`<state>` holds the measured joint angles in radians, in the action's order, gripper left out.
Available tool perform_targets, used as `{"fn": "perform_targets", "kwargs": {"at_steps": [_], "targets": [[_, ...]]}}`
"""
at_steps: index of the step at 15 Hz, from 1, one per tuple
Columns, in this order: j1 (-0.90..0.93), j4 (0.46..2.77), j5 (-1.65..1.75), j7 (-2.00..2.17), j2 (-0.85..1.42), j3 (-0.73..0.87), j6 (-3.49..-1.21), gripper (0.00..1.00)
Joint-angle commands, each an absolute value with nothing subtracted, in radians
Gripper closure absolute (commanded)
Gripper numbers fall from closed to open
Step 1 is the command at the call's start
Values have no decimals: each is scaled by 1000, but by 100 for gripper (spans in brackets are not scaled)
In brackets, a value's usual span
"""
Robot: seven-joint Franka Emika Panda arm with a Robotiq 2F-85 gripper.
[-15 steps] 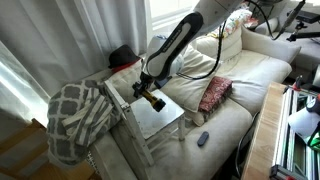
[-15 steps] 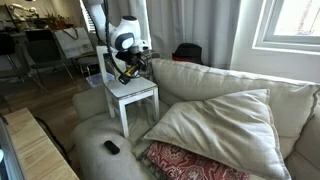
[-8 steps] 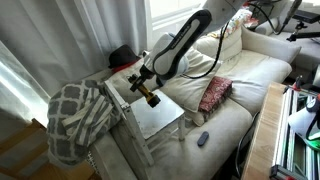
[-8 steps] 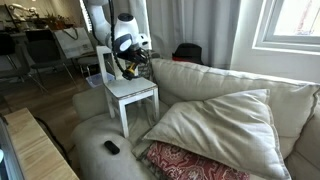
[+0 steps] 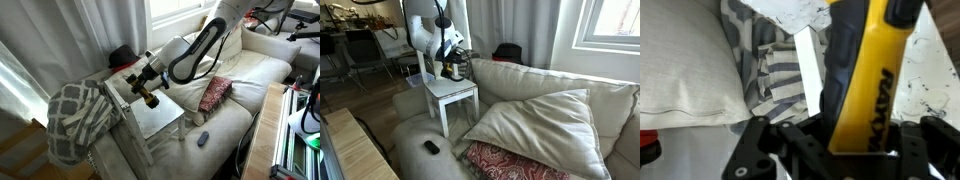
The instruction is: Put the torch upright
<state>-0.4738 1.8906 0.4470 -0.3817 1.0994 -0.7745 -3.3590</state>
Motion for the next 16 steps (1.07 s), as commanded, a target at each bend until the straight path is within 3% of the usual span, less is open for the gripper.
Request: {"fn": "perform_targets", "kwargs": {"at_steps": [1, 6, 7, 16], "targets": [[-492, 1894, 496, -360, 1115, -783, -3361, 80], [-514, 1895, 515, -377, 1140, -803, -3361, 80], [-514, 1895, 515, -377, 1140, -805, -3361, 95], [-789, 1953, 833, -597, 1441, -1007, -3383, 95]]}}
